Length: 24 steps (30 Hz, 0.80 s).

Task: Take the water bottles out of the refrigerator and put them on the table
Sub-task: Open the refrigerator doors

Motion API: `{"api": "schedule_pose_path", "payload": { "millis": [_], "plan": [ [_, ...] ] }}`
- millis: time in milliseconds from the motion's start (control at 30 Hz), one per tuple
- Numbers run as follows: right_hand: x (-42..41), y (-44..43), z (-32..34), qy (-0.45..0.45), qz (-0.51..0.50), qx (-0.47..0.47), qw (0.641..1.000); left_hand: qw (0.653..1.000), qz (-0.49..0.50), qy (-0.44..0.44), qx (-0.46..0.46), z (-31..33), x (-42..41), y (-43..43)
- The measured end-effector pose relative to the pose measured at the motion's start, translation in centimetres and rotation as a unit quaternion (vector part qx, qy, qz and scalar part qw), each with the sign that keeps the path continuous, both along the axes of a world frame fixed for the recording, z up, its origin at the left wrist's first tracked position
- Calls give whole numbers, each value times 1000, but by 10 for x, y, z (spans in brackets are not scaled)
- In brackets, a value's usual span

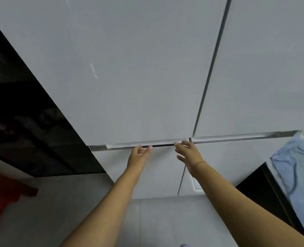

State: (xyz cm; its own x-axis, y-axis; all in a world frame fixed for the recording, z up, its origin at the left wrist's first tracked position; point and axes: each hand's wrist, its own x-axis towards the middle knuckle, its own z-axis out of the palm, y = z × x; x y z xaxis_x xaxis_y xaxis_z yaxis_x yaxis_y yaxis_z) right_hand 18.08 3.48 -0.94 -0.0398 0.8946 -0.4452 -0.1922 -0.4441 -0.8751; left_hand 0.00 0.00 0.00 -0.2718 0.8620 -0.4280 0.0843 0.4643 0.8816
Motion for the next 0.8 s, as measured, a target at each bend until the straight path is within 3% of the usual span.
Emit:
{"api": "schedule_pose_path", "payload": {
  "millis": [167, 267, 333, 467, 800],
  "plan": [
    [4, 31, -8, 99, 20, -65, 993, 985, 60, -164, -10, -5, 27, 36],
    [5, 41, -12, 213, -8, -111, 971, 952, 99, -291, -5, -10, 39, 51],
    [4, 44, -15, 244, -17, -121, 962, 934, 107, -341, 1, -15, 45, 57],
    [-1, 47, -14, 275, -16, -132, 952, 920, 102, -378, 16, -20, 52, 57],
    [0, 44, -15, 237, -6, -126, 963, 920, 143, -364, -10, -20, 54, 58]
  ]
}}
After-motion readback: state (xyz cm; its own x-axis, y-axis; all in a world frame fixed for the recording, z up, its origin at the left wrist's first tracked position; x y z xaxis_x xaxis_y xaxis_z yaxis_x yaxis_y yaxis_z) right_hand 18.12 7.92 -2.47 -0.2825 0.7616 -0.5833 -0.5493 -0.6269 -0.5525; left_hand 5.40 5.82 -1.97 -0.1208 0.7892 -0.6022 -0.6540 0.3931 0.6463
